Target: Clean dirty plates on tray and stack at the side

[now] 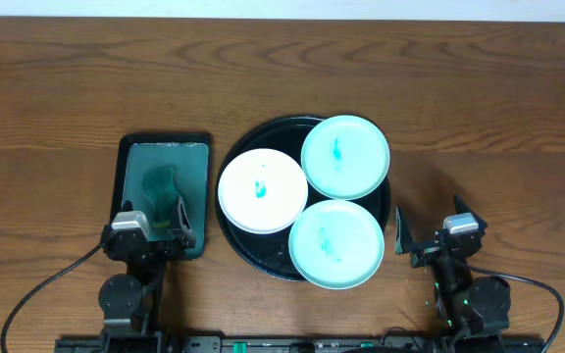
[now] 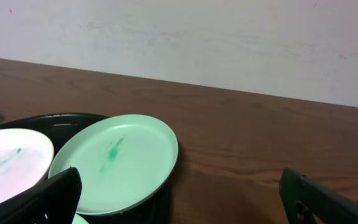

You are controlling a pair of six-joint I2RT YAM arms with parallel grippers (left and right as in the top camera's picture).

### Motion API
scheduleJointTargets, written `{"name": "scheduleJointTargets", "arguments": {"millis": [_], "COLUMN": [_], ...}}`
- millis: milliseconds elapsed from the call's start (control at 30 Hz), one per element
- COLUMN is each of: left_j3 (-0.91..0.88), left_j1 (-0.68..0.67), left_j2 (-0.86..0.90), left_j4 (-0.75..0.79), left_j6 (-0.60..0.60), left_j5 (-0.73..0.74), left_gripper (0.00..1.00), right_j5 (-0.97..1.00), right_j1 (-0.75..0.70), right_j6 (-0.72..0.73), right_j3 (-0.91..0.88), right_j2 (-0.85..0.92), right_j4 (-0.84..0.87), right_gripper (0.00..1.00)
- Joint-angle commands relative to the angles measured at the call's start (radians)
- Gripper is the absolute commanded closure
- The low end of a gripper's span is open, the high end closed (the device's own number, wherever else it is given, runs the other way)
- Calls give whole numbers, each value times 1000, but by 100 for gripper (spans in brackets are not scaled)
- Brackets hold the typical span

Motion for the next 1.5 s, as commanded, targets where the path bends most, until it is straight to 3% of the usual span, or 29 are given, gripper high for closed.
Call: {"name": "scheduleJointTargets", "arguments": {"millis": [0,933,1133,1233,1467], "left_j3": [-10,-10,-2,10,150], "left_j1": [3,3,3,3,3], "left_j2": [1,1,20,67,343], "left_j4": [-45,-43,-45,-55,-111], "left_j6": [5,4,-87,-185,-197], "left_j5": [10,6,104,143,144], "left_gripper": [8,8,8,8,8], "right_j5": [10,10,10,10,10], "right_j1": [4,4,4,4,4], "right_j6": [-8,-8,-8,-8,-8], "right_j3": [-1,-1,-1,-1,-1], "right_j2": [1,1,1,1,1], "right_j4": [-5,-5,-5,-5,-5], "right_gripper": [1,1,1,1,1]}}
